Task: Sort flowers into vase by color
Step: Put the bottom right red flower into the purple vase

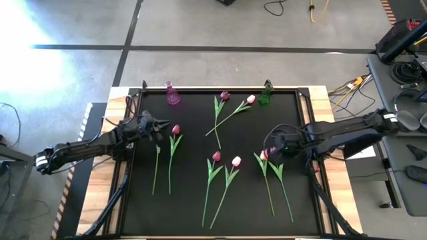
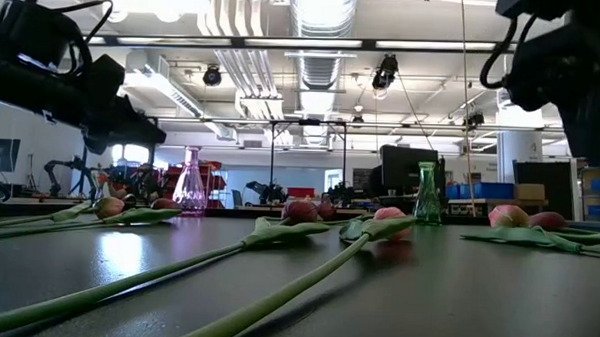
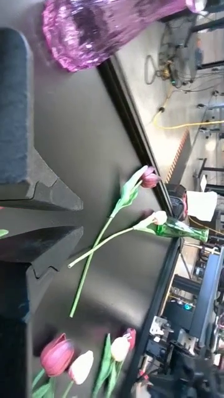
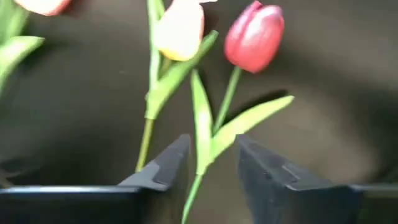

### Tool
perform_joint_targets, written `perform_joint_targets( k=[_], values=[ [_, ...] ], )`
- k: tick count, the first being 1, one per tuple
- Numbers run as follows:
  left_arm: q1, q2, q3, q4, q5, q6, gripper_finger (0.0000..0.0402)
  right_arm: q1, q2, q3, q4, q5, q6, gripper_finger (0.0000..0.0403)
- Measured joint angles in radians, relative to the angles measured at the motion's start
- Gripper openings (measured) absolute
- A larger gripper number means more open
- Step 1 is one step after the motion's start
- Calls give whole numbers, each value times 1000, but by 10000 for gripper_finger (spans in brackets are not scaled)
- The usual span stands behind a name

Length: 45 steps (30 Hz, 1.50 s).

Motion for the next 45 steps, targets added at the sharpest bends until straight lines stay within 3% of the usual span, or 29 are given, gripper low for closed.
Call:
perform_joint_targets(
  k=[10,13,21,27,33,37,45],
  values=[
    [0,73,0,4,-5,-54,36,2,179,-3,9,-23,45,228],
    [0,92,0,3,-5,-53,36,2,233,-4,26,-77,44,247],
    [0,129,0,4,-5,-52,36,26,335,-5,150,-139,48,247],
    [0,142,0,10,-5,-54,36,26,413,-5,148,-156,51,236],
    [0,153,-1,11,-6,-77,36,26,479,-5,149,-184,52,216],
    [0,163,-1,12,-6,-87,36,26,493,-5,153,-190,43,182],
    [0,185,-2,41,-82,-113,36,25,466,-5,162,-178,-33,29]
  ],
)
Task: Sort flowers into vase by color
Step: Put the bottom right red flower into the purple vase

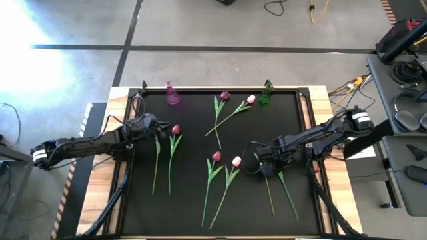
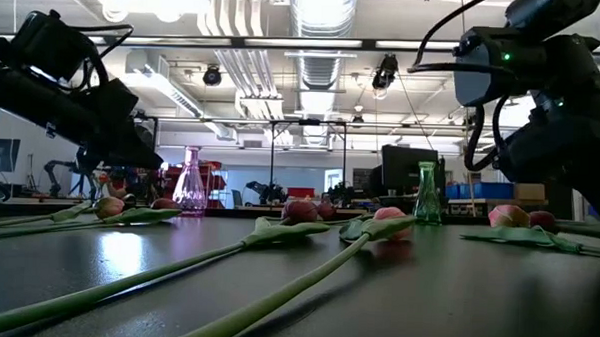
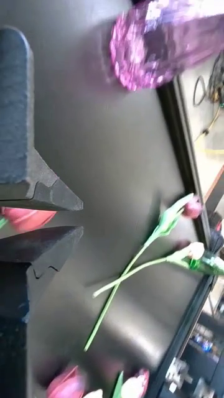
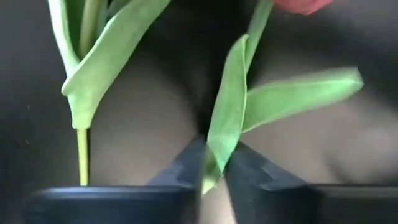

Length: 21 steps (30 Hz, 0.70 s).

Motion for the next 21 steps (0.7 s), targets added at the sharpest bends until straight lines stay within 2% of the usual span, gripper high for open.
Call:
perform_joint_targets(
  k=[7,11,16,21],
  values=[
    [0,25,0,41,-1,-32,36,-10,-90,57,1,4,-64,15],
    [0,36,0,70,-1,-66,36,-31,-180,118,-1,83,-73,14],
    [0,49,0,93,-1,-68,36,-86,-267,202,-2,324,-135,13],
    [0,60,0,93,-1,-68,36,-186,-293,306,14,610,-314,13]
  ],
)
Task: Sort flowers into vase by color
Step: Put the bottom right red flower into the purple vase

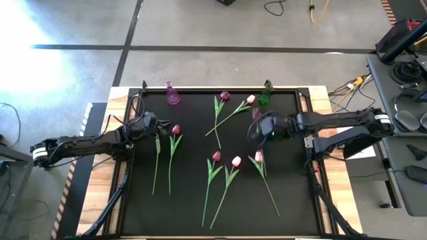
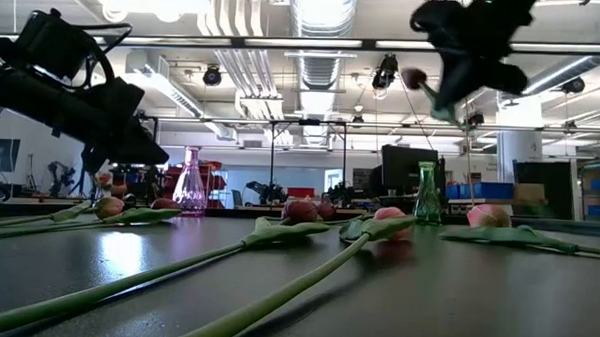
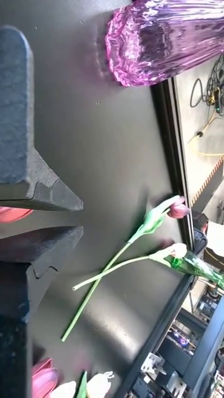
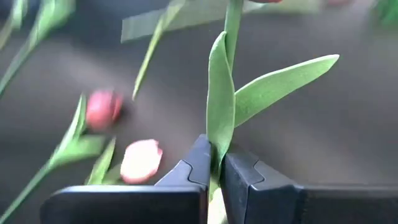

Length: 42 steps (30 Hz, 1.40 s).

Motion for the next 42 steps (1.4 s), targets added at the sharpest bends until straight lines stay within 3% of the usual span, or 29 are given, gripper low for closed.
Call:
perform_joint_targets(
  k=[7,14,18,27,42],
  values=[
    [0,0,0,8,-1,-9,36,-210,11,181,174,275,-490,13],
    [0,4,0,45,-35,-12,36,-498,13,264,344,281,-747,12],
    [0,6,0,45,-36,-10,36,-589,12,262,420,253,-833,10],
    [0,6,0,44,-36,-8,36,-680,15,230,524,208,-868,9],
    [0,6,0,49,-36,-7,36,-685,15,144,527,204,-778,9]
  ],
)
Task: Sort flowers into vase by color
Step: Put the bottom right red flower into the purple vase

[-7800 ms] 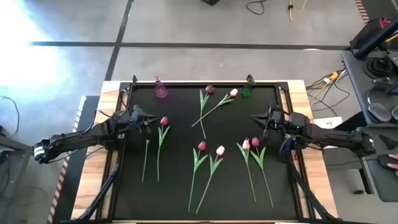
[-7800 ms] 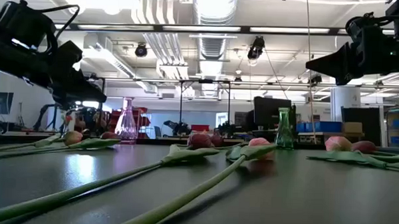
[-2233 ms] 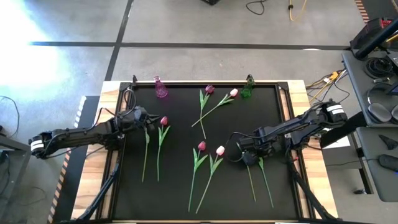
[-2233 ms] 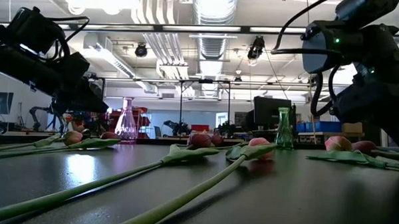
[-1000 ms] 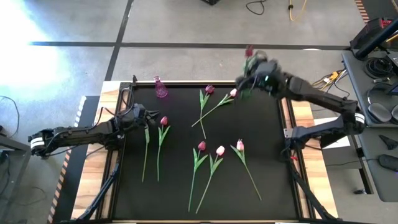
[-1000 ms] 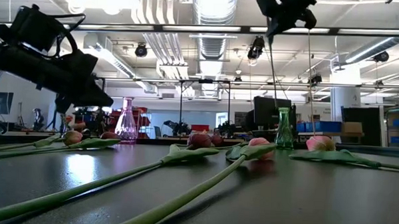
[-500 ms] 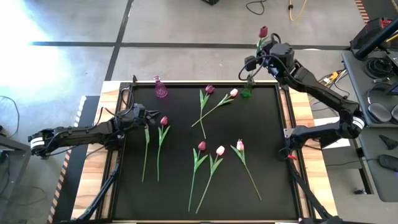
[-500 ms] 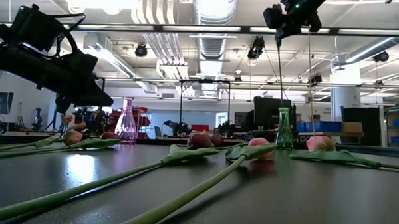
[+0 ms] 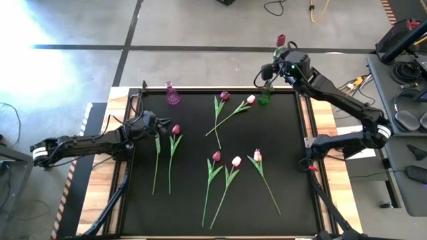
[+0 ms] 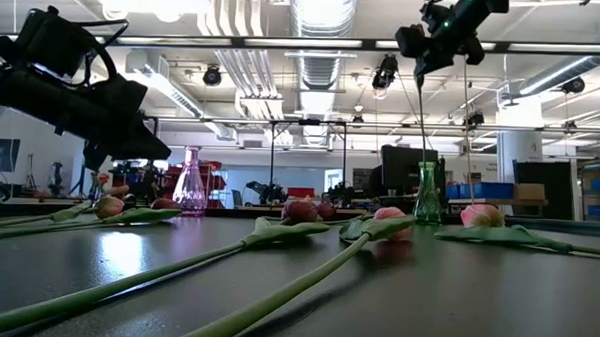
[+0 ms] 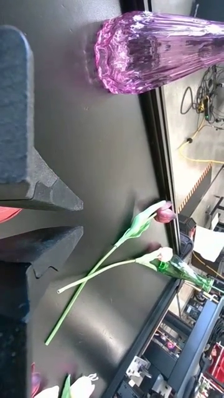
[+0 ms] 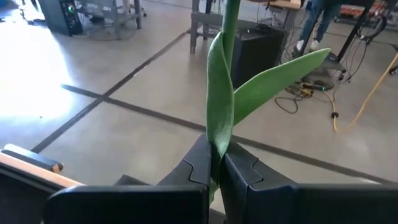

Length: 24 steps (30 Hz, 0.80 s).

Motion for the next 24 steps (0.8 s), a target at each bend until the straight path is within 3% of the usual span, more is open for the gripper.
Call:
perform_joint_targets(
  k=[15,24],
  values=[
    [0,30,0,4,-7,-5,36,-1,0,-198,97,38,69,23],
    [0,36,3,8,-7,-19,36,-1,0,-182,56,46,44,105]
  ],
)
